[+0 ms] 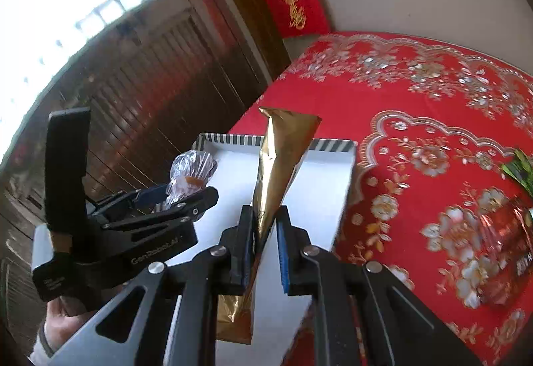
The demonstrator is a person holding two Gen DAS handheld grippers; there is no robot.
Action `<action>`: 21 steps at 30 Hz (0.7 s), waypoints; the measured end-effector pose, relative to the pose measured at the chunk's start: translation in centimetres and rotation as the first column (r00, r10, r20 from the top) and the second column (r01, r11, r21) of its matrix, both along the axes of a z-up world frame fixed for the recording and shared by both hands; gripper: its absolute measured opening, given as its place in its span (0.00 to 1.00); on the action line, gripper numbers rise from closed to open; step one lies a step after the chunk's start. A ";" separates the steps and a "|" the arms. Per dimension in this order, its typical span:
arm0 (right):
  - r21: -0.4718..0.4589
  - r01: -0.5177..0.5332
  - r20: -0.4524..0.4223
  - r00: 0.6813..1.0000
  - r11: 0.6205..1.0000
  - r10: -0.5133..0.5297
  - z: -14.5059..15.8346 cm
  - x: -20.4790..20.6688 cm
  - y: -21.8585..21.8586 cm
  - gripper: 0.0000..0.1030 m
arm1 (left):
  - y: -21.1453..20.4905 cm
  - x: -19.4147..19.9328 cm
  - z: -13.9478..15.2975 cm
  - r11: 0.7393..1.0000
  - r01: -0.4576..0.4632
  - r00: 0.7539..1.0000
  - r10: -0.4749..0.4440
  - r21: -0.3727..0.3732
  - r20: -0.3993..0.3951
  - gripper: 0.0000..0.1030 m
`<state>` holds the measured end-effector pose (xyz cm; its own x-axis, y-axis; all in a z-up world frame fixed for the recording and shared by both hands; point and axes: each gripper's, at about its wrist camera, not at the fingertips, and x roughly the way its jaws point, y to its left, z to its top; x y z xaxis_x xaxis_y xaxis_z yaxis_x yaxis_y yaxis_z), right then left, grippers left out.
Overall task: Organize snacks
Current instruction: 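Carry the dates bag and gold foil bag over the white striped tray, then open both tools to drop the dates bag and gold bag into the tray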
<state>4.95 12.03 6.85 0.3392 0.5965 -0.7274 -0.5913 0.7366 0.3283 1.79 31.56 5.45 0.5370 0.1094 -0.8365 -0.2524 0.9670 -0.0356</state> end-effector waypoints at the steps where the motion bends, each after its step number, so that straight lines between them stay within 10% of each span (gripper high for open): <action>1: -0.021 -0.004 -0.002 1.000 1.000 0.003 -0.4 0.1 0.6 0.11 | 0.2 0.2 -0.4 1.000 0.000 1.000 0.000 0.000 -0.008 0.56; 21: -0.132 0.013 -0.021 1.000 0.991 -0.016 -4.0 1.1 2.9 0.17 | 0.7 0.8 -2.4 1.000 -0.025 0.998 0.025 0.005 -0.051 0.62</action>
<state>6.05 14.94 2.81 0.3306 0.4899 -0.8067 -0.5737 0.7830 0.2405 2.62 32.27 3.00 0.4911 0.1261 -0.8619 -0.2776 0.9605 -0.0176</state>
